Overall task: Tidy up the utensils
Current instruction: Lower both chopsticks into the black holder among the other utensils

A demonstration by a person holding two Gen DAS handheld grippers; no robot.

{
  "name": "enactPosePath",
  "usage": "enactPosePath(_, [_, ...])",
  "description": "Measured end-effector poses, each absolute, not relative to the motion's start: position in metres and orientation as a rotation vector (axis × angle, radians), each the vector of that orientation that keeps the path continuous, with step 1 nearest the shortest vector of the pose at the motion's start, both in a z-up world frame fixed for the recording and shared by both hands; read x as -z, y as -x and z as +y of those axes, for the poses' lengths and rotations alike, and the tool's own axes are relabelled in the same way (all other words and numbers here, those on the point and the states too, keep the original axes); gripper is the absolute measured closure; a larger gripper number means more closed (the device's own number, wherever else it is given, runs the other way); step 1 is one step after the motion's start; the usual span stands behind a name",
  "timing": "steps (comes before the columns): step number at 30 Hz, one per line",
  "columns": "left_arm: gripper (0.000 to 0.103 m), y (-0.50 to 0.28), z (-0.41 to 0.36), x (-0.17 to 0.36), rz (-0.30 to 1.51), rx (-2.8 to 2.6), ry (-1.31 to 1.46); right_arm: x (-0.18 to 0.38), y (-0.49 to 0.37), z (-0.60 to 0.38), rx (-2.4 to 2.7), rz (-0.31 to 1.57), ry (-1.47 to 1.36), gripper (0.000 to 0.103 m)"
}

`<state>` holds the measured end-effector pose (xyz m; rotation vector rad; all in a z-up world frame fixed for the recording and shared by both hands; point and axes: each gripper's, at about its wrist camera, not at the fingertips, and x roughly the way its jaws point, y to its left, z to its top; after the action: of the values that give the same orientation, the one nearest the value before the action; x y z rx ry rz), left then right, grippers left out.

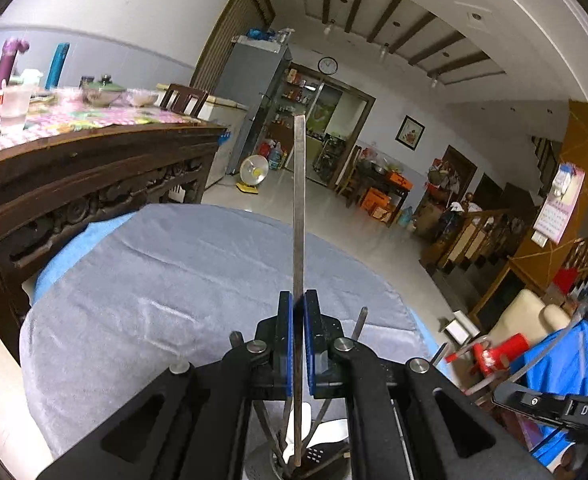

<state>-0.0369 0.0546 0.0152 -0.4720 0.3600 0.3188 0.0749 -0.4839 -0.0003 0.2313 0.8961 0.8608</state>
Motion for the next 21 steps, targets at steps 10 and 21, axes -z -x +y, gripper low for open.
enactPosePath(10, [0.098, 0.034, 0.040, 0.000, 0.387, -0.311, 0.417, 0.021, -0.072, -0.458, -0.882, 0.942, -0.158, 0.097])
enactPosePath(21, [0.098, 0.038, 0.027, 0.013, 0.411, -0.302, 0.369, 0.033, -0.064, -0.442, -0.881, 0.960, -0.071, 0.096])
